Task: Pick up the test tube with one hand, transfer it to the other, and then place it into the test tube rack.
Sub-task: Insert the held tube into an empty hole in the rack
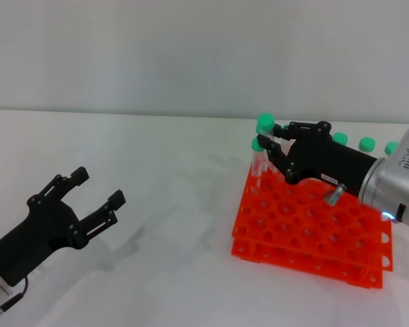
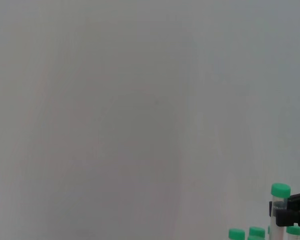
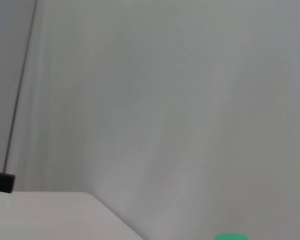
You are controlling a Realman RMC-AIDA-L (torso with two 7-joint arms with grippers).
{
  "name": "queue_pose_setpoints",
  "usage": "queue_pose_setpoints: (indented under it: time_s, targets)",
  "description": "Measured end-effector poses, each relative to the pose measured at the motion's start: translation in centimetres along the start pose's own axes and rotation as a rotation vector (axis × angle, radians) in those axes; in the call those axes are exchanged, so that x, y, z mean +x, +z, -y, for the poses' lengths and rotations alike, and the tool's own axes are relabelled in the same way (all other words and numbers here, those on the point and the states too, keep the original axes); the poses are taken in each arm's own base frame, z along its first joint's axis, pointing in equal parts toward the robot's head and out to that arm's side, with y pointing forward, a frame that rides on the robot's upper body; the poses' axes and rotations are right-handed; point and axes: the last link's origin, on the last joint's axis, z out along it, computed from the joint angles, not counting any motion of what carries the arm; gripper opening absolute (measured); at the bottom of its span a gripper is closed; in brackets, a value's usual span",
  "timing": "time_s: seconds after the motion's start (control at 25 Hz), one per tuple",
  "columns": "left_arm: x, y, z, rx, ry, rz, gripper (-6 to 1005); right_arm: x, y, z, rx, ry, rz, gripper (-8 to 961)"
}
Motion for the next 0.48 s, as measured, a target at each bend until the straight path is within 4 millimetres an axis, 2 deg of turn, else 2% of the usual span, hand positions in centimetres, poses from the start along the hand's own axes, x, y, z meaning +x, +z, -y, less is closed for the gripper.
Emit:
queue_pose_setpoints:
  time_s: [0.48]
  targets:
    - [0.03, 0.31, 0.27, 0.005, 0.002, 0.007, 876, 0.54, -0.19, 0.60, 0.029, 0.030, -0.039, 281]
